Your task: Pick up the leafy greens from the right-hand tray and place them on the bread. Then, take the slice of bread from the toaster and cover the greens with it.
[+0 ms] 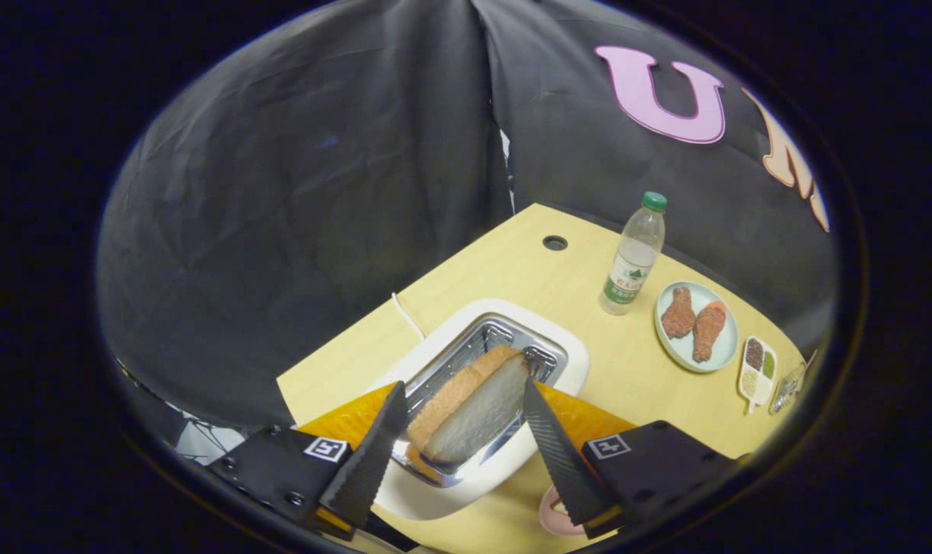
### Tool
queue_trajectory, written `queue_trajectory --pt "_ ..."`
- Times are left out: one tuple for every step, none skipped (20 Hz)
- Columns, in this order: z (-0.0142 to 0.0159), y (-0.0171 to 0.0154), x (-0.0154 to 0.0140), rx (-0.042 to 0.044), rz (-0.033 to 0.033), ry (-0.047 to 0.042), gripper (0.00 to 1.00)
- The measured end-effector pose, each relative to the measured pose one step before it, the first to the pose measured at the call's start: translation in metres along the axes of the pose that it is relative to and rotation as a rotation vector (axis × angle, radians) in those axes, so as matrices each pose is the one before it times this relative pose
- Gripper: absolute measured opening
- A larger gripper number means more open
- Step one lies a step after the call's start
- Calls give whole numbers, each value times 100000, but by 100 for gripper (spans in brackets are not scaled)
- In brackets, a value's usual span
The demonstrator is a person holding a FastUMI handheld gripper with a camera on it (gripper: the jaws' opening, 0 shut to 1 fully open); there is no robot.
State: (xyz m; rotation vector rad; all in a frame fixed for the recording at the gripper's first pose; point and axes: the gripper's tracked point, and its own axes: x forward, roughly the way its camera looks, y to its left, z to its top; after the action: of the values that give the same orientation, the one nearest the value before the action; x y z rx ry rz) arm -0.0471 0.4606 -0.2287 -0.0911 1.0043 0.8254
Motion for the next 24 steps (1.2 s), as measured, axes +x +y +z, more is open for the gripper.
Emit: queue_trajectory --pt "-147 45 55 -58 2 431 90" --pt "-139 -151 77 327 -302 299 82" --pt "-164 -98 74 -36 -135 449 75" --pt "49 -61 -388 112 -56 283 68" --pt "-171 -59 -37 -379 -621 80 61" --pt "-72 -103 -234 -551 -214 230 54" --pt "-44 -172 -140 123 -627 35 47" --pt "-8 -78 -21 496 -267 -181 40" --pt "-26 42 -68 207 506 -92 32" --pt "233 -369 -137 599 -556 -1111 25" --pt "130 231 -399 1934 870 -1517 18" --pt "132 -40 -295 970 474 -1202 12" --pt "404 -40 -303 478 692 -1459 7" --pt "429 -61 -413 1266 1008 -1792 7" --pt "374 168 -440 1321 930 -1386 7" --pt "269 40 -673 1677 968 -1378 7" --pt "509 -178 -630 1827 397 -2111 7" --pt "293 -286 -552 649 474 -589 7" --pt "267 -142 -438 759 213 -1000 7" --pt "326 -314 -595 735 176 -1649 7" --pt "241 -183 -186 769 231 -1346 7" --pt "157 -93 -455 1005 280 -1428 7" --pt "152 -179 -340 1186 545 -694 7" --pt "171 -80 -366 1707 220 -1300 7"
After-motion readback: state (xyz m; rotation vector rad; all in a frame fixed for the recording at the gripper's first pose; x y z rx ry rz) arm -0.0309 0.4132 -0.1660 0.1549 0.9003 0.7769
